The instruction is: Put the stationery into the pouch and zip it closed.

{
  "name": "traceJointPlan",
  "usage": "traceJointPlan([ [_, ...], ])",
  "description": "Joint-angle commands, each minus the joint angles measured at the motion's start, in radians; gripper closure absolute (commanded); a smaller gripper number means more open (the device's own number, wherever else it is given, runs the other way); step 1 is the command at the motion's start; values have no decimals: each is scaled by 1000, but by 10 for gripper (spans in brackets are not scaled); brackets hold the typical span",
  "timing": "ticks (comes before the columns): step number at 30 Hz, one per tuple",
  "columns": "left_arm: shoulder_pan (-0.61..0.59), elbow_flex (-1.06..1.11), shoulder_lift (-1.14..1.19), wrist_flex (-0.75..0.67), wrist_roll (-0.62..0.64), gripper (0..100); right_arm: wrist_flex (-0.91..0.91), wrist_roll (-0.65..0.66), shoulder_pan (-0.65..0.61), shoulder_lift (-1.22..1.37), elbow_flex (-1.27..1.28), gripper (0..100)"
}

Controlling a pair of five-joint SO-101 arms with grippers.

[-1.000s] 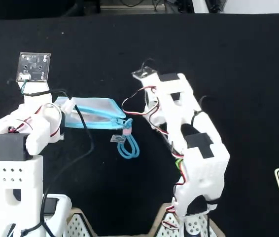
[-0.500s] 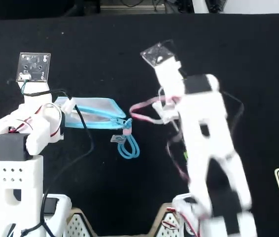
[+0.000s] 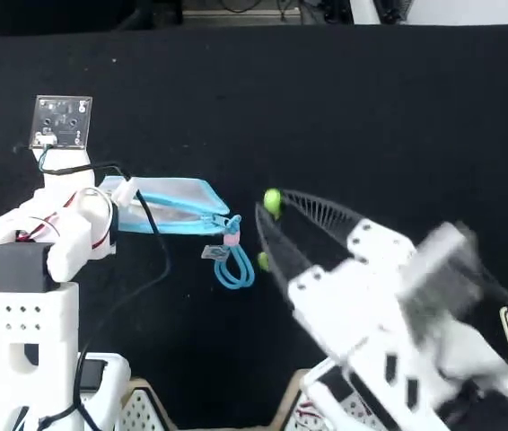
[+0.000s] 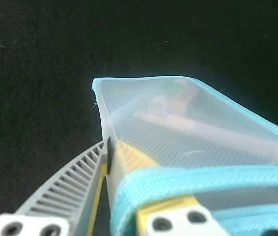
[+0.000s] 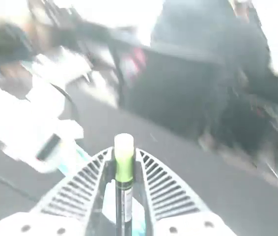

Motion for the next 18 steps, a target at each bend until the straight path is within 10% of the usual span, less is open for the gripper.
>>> traceJointPlan([
  [1, 4, -12, -17, 2, -5, 970, -150, -41, -104, -47, 36, 987],
  [18, 4, -10, -17, 2, -5, 970, -822, -34, -187, -134, 642, 987],
])
